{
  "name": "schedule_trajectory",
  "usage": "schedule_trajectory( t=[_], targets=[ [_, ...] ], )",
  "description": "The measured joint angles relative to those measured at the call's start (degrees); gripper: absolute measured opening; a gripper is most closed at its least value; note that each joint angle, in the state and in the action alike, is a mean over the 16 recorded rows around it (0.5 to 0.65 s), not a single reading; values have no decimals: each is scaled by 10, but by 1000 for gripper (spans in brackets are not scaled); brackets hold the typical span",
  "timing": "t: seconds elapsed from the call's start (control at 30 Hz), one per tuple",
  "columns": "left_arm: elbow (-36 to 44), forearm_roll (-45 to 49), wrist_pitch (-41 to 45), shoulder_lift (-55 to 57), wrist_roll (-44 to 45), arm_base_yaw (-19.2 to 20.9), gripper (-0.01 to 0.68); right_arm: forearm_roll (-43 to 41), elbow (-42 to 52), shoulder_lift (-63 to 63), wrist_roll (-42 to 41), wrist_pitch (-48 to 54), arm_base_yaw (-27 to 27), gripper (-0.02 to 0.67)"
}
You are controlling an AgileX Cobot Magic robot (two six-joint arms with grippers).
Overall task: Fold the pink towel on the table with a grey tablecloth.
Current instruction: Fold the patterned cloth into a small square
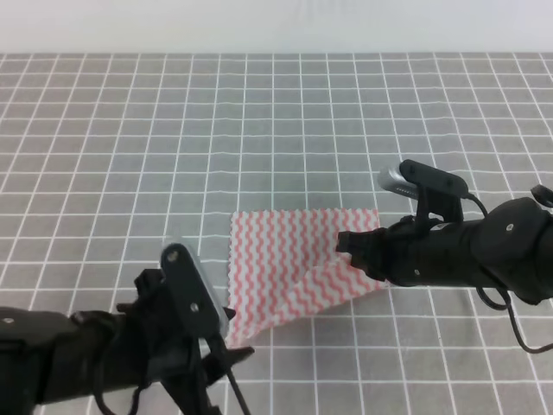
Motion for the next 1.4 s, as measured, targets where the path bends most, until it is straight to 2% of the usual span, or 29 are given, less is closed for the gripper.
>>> schedule_trajectory(
  t=[0.2, 0.5, 1.13, 1.4],
  targets=[
    [-5, -31, -13, 28, 107, 0, 366, 0, 0, 0, 0, -1, 0, -14],
    [-24, -67, -31, 74, 209, 0, 369, -1, 0, -3, -2, -2, -1, -14],
    [-49, -64, -46, 143, 261, 0, 364, -1, 1, -5, -3, 0, -1, -14],
    [-53, -69, -52, 157, 262, 0, 324, -2, 1, -5, -3, 2, -1, -14]
  ],
)
